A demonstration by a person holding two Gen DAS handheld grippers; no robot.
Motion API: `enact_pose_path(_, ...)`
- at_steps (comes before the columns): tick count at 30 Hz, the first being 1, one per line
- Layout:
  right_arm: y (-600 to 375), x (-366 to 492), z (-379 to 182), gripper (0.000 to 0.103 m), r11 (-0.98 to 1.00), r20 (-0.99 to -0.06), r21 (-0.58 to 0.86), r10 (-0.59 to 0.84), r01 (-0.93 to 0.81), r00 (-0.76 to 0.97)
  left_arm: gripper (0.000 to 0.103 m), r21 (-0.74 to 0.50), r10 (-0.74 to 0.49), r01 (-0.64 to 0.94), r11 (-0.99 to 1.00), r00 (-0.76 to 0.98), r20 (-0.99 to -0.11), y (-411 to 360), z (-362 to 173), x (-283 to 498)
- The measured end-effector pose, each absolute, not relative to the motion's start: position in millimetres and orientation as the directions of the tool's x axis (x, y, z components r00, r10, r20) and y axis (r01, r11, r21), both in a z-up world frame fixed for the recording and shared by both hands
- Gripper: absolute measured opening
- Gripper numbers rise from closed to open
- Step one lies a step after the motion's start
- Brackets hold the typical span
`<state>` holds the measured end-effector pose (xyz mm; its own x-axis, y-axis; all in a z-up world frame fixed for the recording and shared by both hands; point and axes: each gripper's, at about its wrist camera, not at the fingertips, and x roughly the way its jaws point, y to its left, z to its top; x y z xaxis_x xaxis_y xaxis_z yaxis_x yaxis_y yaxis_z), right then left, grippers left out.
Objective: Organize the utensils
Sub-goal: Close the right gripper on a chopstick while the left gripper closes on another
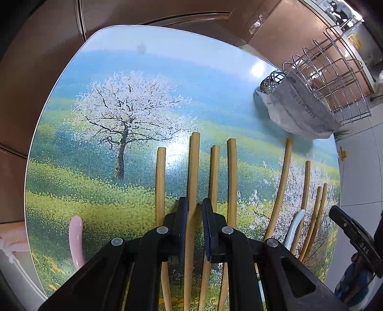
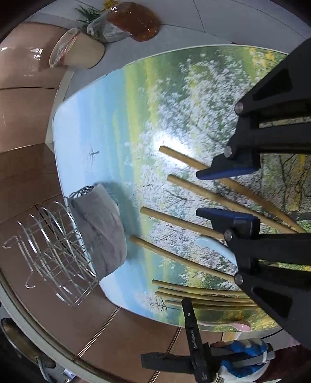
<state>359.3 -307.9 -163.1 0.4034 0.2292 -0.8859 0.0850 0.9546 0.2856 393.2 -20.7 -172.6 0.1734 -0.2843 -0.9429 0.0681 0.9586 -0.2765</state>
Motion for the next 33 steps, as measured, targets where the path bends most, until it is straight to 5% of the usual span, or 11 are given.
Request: enact_pose_path(33,-287.5,396.4,-186.8,0.022,0.975,-0.948,0.203,0.173,0.089,0.268,0.012,-0.249,-0.25,0.024,0.968,0.159,-0.955,-26.1,-172.5,396.7)
